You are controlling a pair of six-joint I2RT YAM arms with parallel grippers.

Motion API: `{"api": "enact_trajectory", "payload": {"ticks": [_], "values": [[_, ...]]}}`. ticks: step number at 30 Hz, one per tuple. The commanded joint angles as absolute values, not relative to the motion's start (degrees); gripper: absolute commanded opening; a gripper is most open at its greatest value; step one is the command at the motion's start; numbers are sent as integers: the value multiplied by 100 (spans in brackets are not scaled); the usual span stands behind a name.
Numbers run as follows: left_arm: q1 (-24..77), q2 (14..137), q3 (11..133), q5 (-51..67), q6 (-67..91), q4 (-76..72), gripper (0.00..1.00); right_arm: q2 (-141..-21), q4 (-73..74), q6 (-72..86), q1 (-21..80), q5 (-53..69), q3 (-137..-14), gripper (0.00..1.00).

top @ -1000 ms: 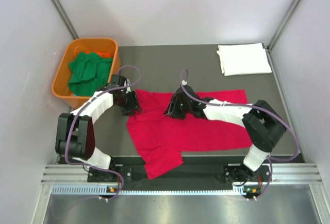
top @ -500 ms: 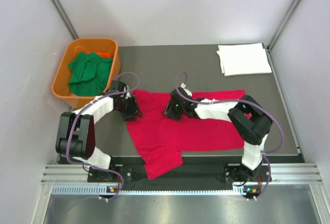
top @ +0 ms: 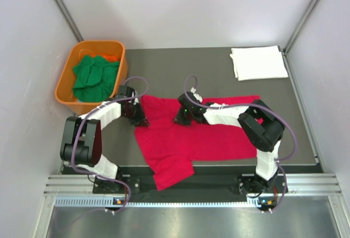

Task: Fold and stack the t-shirts
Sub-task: Fold the tshirt

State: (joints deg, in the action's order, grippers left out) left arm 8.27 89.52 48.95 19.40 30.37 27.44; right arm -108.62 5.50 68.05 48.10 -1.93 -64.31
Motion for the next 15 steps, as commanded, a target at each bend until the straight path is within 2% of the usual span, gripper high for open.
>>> {"api": "enact_trajectory", "payload": {"ticks": [1, 3, 4, 15], "values": [[817, 8737, 5071, 1942, 3015, 2610, 13, -10855, 536, 6838, 4878, -325, -6688, 15], [817, 8675, 5124, 1960, 3041, 2724, 0, -10802, 554, 6768, 4878, -343, -6715, 7], [817, 8605, 5176, 1969, 3050, 2768, 0, -10776, 589, 6741, 4878, -351, -6724, 0], [914, 7981, 5089, 1890, 3269, 3366, 0, -10319, 817, 6311, 4878, -431, -6600, 0]]}}
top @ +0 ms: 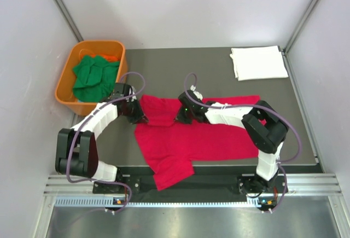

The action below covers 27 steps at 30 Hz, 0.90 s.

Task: Fold and stack the t-shirts
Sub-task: Fold the tshirt

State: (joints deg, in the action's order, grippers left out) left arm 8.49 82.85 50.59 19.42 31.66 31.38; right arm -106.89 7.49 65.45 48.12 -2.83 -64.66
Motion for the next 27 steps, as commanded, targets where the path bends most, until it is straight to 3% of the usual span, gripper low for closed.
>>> {"api": "enact_trajectory", "payload": {"ticks": [1, 27], "values": [[949, 7937, 5063, 1881, 3313, 3401, 0, -10292, 835, 6276, 4878, -439, -6609, 0], [2109, 7453, 4623, 1459, 3981, 3893, 0, -9976, 1274, 5687, 4843, -413, -6390, 0]]}}
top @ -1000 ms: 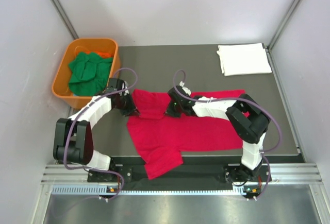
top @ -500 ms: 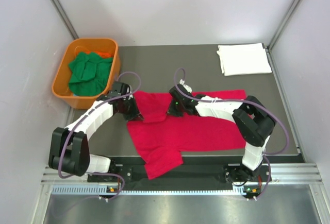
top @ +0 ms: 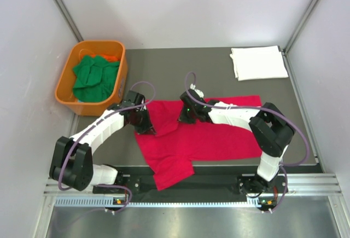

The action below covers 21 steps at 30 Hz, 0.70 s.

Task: Fold and stack the t-shirts
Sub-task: Fold the tshirt

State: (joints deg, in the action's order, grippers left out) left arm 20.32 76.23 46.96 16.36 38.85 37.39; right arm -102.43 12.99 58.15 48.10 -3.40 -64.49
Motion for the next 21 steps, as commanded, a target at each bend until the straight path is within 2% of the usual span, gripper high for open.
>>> {"api": "enact_trajectory", "payload": {"ticks": [1, 10, 15, 18, 21], "values": [[2153, 7453, 4614, 1433, 3990, 3902, 0, -9993, 1274, 5669, 4843, -396, -6381, 0], [2320, 7900, 4683, 1081, 3797, 4077, 0, -10046, 1257, 5529, 4834, -404, -6372, 0], [2320, 8077, 5413, 1239, 3394, 4464, 33, -10151, 1563, 5186, 4843, -317, -6784, 0], [2294, 8226, 5975, 819, 3226, 4746, 41, -10266, 1740, 5247, 4869, -246, -6803, 1], [2005, 8402, 6266, 729, 3164, 4467, 41, -10239, 1539, 5387, 4896, -228, -6548, 1]]}}
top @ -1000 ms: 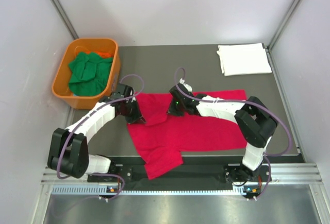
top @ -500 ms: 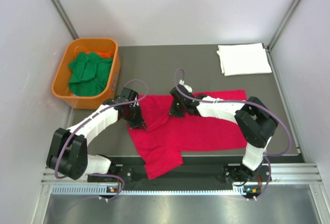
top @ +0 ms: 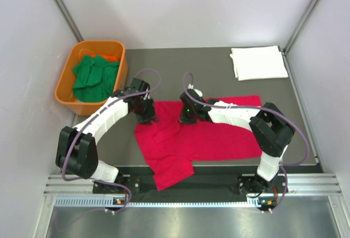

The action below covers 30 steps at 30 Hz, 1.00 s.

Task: Fold and stack the t-shirts
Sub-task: Fold the tshirt

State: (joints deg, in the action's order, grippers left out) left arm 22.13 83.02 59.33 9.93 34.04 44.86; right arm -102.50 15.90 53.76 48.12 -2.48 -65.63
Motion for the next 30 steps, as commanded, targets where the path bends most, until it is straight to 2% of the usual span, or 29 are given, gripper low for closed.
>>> {"api": "enact_trajectory", "payload": {"ticks": [1, 10, 13, 14, 17, 20, 26, 30], "values": [[1804, 8524, 6301, 756, 3181, 4360, 40, -10257, 1538, 5405, 4904, -229, -6522, 1], [1301, 9640, 7145, 1080, 3102, 3702, 34, -10450, 2100, 5247, 4931, -439, -6925, 0], [1292, 9886, 7119, 1160, 3181, 3525, 34, -10555, 1681, 4906, 4948, -125, -7031, 9], [1283, 9957, 7110, 1117, 3199, 3498, 34, -10590, 1609, 4643, 4957, 242, -7118, 16], [1239, 10221, 7040, 958, 3208, 3533, 34, -10591, 1328, 4290, 4957, 780, -7024, 29], [1230, 10397, 7013, 722, 3077, 3586, 34, -10345, 784, 4167, 4913, 1010, -6489, 33], [1169, 10555, 7049, -165, 2892, 3788, 35, -10063, 387, 4192, 4869, 1011, -5907, 31], [1107, 10617, 7093, -123, 2892, 3806, 35, -10055, 299, 4298, 4860, 949, -5766, 27]]}}
